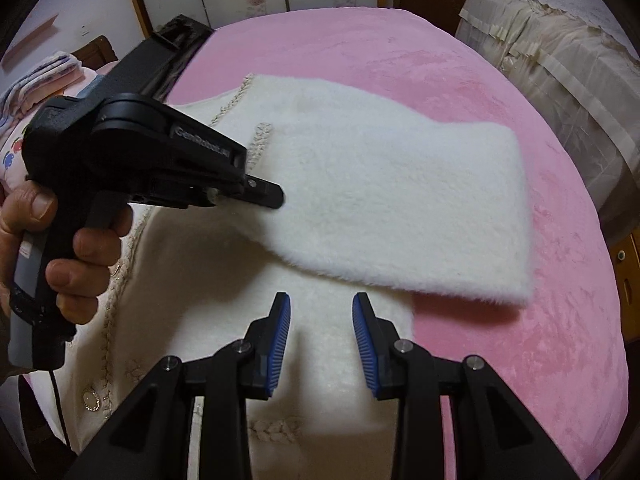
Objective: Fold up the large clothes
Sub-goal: 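Lift the sleeve with the right tool and lay it across the cardigan body, then open the right tool and smooth the folded sleeve flat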
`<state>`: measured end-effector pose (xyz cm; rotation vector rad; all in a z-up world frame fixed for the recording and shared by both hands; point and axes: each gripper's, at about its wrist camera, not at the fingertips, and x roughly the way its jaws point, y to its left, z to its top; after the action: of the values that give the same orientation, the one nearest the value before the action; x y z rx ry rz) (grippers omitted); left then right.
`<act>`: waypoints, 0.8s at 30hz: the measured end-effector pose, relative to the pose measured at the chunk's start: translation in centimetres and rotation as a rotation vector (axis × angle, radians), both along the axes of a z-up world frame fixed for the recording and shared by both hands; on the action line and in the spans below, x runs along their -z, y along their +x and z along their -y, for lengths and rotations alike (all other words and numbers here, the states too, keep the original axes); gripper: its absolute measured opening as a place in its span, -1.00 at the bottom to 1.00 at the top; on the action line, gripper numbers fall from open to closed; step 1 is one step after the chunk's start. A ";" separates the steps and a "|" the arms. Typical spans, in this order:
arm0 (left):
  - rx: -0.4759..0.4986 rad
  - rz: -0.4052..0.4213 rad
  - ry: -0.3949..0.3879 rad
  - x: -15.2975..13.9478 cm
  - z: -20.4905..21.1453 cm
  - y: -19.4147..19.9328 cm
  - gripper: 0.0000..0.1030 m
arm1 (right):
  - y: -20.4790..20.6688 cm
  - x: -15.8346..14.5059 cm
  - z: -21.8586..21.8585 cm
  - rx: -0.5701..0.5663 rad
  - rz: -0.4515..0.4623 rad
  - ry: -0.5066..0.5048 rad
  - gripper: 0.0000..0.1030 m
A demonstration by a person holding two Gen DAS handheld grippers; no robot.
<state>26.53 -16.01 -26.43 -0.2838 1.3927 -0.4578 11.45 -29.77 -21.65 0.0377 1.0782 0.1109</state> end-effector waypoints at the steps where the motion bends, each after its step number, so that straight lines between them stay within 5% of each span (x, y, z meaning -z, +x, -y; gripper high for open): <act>1: -0.009 0.041 0.006 -1.1 0.0 0.0 -0.74 | -0.1 -0.1 0.1 0.006 0.000 0.002 -0.37; 7: -0.133 0.335 0.048 -10.7 -3.1 0.3 -0.75 | 0.6 -1.5 0.8 0.030 0.024 0.021 -0.37; 12: -0.263 0.457 0.147 -13.3 -8.1 -0.2 -0.75 | 1.3 -2.4 0.1 0.020 0.054 0.041 -0.37; 16: -0.342 0.415 0.247 -11.1 -12.8 -1.6 -0.75 | 1.9 -2.0 -0.7 0.008 0.044 0.045 -0.37; 21: -0.370 0.283 0.333 -4.5 -17.3 -3.9 -0.70 | 2.8 -0.5 -1.3 -0.010 -0.007 0.040 -0.37; 24: -0.374 0.176 0.331 -1.6 -18.8 -4.4 -0.34 | 3.0 0.6 -1.3 -0.012 -0.058 0.036 -0.37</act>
<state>22.09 2.83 -24.82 -0.2203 1.1864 0.0573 14.41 -28.49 -22.26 0.0672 1.1346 0.1413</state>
